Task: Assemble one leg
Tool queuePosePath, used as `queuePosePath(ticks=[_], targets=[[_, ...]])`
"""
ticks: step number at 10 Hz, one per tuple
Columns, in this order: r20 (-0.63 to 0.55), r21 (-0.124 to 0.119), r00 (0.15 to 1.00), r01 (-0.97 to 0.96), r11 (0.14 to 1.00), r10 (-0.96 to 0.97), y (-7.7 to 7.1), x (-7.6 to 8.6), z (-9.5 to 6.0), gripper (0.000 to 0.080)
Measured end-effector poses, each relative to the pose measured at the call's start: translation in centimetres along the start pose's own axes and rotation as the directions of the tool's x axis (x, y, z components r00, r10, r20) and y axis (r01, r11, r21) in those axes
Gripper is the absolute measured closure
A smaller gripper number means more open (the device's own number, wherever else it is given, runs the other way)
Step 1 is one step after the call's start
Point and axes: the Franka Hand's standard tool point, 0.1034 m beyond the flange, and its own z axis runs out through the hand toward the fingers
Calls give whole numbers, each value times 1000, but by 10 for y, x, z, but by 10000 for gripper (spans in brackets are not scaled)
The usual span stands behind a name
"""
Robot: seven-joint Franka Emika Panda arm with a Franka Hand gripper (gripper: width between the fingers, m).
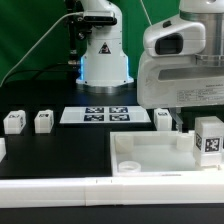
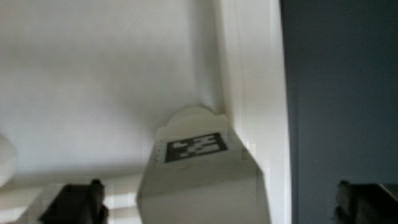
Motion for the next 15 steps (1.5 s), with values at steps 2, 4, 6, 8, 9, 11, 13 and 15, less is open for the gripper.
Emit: queuePosePath(ticks=[2,4,6,8,9,11,13,15], targets=[[-4,2,997,74,997,-74,1,1,0,151],[-4,2,997,74,997,-74,1,1,0,423],[-5,0,997,73,997,-73,3,1,-1,505],[-6,1,999,49,999,-49,3,1,-1,505],[-6,1,1000,28,1000,-28,3,1,-1,505],[-7,3,1000,2,1000,-2,3,2,-1,505],[-12,5,965,-261,965,261,1,1,-1,505],[-12,5,865,-502,865,502,-1,1,-1,505]])
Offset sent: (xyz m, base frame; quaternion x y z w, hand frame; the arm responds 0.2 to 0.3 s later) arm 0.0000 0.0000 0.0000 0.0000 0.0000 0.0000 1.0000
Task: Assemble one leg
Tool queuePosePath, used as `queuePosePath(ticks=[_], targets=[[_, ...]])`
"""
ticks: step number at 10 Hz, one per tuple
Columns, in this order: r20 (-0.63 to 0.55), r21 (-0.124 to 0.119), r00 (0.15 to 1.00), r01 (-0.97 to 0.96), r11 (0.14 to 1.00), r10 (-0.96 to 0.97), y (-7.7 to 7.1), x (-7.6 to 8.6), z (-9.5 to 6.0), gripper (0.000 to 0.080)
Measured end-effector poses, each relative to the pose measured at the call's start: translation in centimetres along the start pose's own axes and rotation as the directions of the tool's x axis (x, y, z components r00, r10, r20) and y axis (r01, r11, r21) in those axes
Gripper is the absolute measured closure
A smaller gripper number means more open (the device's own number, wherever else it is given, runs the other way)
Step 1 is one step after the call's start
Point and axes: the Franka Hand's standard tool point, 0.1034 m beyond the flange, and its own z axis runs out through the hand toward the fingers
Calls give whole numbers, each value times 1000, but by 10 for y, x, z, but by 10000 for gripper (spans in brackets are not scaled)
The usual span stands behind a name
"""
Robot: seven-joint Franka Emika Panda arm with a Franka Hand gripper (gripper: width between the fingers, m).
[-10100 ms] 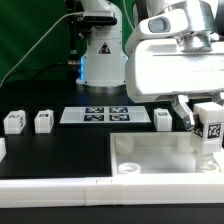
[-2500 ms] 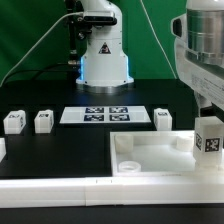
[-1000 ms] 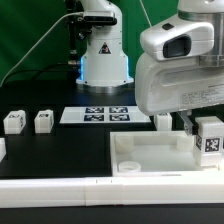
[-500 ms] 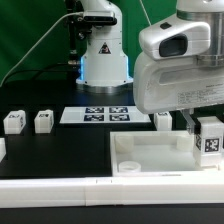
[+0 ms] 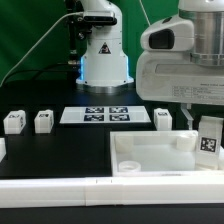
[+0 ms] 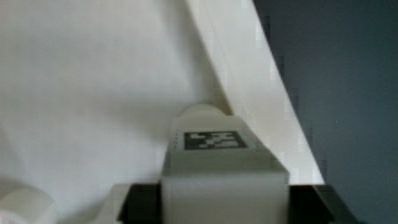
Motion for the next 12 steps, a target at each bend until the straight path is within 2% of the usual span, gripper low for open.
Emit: queuePosePath(ticks=[4,7,8,11,12], targets=[[4,1,927,-375,927,375,-2,-2,1,505],[8,17,753,-659,752,658,-6,-2,1,505],[9,24,667,-745,666,745,-7,-1,0,505],[19,31,547,-837,546,837,-9,0,0,505],[18,31,568,-823,567,823,-9,0,0,401]])
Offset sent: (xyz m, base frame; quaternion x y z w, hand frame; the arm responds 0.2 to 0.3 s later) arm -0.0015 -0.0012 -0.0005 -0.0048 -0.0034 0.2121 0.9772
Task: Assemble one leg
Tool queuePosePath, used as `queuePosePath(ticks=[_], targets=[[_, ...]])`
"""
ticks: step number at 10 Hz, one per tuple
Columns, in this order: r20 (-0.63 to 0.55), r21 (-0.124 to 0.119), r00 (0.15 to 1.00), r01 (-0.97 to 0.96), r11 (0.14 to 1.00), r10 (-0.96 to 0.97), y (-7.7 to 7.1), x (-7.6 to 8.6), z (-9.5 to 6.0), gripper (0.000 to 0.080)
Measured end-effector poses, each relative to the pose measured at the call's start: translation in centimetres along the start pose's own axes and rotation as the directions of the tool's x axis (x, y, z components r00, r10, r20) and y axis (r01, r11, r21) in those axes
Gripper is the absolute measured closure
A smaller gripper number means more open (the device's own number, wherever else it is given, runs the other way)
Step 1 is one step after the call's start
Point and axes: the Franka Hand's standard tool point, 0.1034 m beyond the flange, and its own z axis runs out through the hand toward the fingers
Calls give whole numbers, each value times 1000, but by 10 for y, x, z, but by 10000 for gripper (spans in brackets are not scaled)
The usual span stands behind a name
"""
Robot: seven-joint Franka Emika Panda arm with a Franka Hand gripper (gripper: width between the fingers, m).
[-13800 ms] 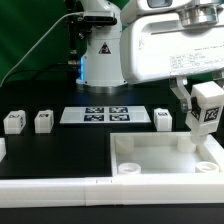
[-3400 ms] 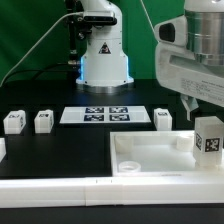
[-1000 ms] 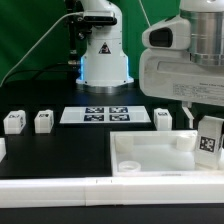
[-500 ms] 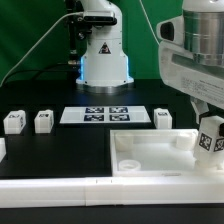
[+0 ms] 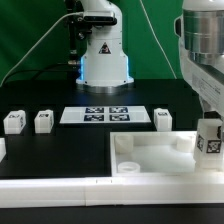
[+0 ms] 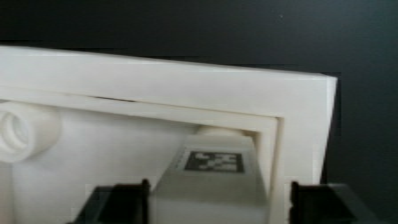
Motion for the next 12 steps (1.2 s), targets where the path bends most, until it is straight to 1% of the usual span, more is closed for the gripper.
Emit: queuePosePath(ticks=[1,2,3,4,5,6,8,9,10,11,12], targets=[[0,0,1000,1,1000,-1,0,0,0,261],[0,0,1000,4,1000,-4,0,-1,0,185],[0,0,999,38,999,-38,0,-1,0,185],[0,0,997,76,997,-76,0,-1,0,157],[0,-1,997,81,997,-81,0,-2,0,151],[4,-14,968,252,968,-252,2,1,0,151],[8,-16,900,435,900,-435,3,5,0,150],[11,-15,819,574,819,-574,3,6,0,150],[12,-13,740,673,740,-673,3,8,0,150],[12,-13,645,764,645,-764,2,11,-1,150],[13,-12,526,850,526,-850,2,11,-1,150]])
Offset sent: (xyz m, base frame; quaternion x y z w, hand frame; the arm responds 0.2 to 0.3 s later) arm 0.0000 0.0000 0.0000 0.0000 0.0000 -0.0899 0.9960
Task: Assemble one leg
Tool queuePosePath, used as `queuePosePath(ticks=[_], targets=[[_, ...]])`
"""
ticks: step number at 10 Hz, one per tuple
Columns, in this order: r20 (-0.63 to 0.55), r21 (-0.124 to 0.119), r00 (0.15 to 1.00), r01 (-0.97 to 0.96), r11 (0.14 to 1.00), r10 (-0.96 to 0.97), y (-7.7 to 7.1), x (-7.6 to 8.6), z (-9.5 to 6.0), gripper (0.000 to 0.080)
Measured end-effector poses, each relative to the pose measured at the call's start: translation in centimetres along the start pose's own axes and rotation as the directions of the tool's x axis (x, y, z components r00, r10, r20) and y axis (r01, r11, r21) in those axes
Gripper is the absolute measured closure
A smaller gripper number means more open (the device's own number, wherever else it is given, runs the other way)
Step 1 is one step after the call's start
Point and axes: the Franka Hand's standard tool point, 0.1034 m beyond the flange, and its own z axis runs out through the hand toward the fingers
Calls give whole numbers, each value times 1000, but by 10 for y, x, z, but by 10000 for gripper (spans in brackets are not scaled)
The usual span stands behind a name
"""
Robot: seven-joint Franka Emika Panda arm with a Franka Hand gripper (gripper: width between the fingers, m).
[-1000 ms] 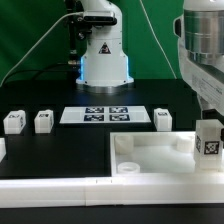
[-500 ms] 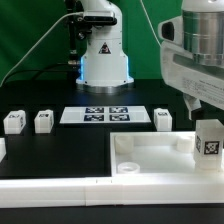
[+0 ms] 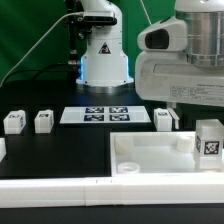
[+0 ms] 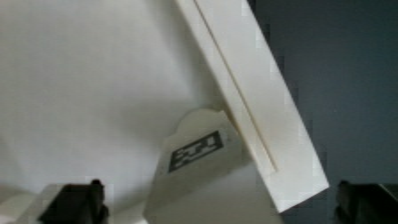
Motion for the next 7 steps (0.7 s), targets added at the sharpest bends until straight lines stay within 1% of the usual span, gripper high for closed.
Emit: queuePosePath(ticks=[1,2,3,4,6,7], targets=[[0,0,998,56,998,-56,0,0,0,150],[-7,-22,978,208,978,-208,1,1,0,150],[-14,-56,940,340,939,-341,1,1,0,150],[-28,-79,902,427,901,-430,-1,3,0,150],[-16,-82,805,590,803,-593,2,5,0,150],[-20,-78,829,556,828,-559,1,5,0,150]])
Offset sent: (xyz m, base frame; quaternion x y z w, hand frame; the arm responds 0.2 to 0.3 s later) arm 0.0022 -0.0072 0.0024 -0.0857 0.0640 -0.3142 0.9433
